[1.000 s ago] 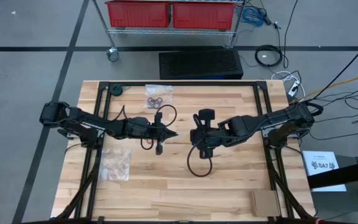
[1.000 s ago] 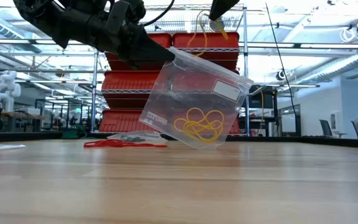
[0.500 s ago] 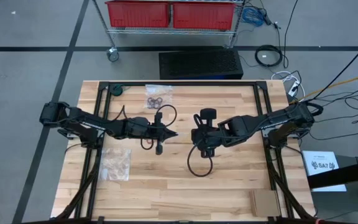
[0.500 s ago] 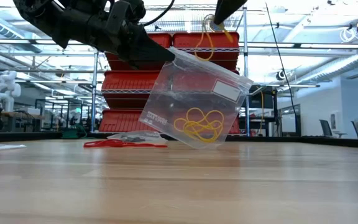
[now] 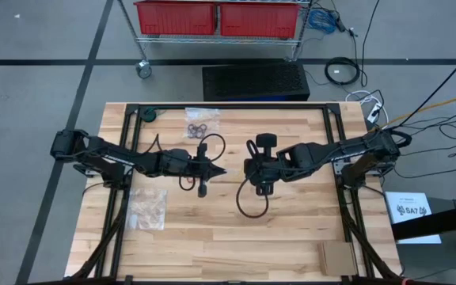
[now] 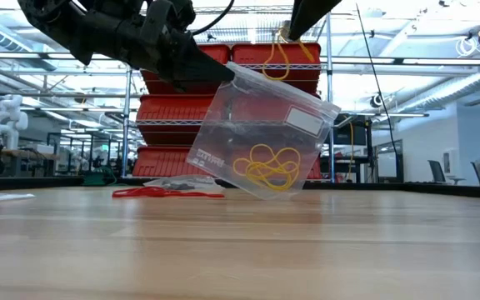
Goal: Sort rubber bands
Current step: Put the yellow rubber band into the transparent zip bag, then close the bottom right transparent zip bag
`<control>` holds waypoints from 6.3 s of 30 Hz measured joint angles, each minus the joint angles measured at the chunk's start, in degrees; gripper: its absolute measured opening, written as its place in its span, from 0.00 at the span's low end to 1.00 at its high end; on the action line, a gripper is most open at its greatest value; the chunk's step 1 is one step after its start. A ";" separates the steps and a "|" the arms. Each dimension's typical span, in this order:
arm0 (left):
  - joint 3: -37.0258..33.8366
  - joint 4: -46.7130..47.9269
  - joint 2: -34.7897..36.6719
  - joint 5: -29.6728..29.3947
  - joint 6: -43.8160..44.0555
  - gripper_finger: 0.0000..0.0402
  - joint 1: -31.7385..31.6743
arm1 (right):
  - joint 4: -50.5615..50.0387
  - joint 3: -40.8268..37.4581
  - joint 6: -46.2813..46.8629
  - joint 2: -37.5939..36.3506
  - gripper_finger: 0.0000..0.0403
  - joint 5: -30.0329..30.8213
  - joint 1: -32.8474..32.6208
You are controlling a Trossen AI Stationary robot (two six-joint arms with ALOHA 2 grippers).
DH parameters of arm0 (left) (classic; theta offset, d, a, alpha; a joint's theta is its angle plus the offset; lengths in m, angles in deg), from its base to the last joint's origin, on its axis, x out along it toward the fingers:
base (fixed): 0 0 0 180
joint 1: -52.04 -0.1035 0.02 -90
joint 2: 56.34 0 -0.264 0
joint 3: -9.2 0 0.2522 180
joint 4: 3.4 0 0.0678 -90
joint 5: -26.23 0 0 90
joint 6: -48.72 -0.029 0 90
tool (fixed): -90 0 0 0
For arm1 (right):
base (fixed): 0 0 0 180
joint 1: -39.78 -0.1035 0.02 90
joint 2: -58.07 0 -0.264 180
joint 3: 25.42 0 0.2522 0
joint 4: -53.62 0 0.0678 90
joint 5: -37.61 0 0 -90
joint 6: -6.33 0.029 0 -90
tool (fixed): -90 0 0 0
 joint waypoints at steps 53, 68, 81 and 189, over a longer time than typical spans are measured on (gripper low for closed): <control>0.00 0.03 0.00 -0.07 -0.01 0.00 0.00 | -1.55 3.52 3.36 7.64 0.00 -3.75 -1.25; 0.00 0.00 0.00 -0.04 0.00 0.00 0.00 | -0.49 3.45 13.81 11.28 0.00 -6.37 0.97; 0.00 0.00 0.00 0.11 0.00 0.00 0.00 | 2.56 3.45 15.10 11.49 0.00 -14.16 4.57; 2.71 2.41 -10.36 5.70 4.28 0.02 18.90 | 64.28 -42.25 0.72 8.82 0.00 -34.22 14.69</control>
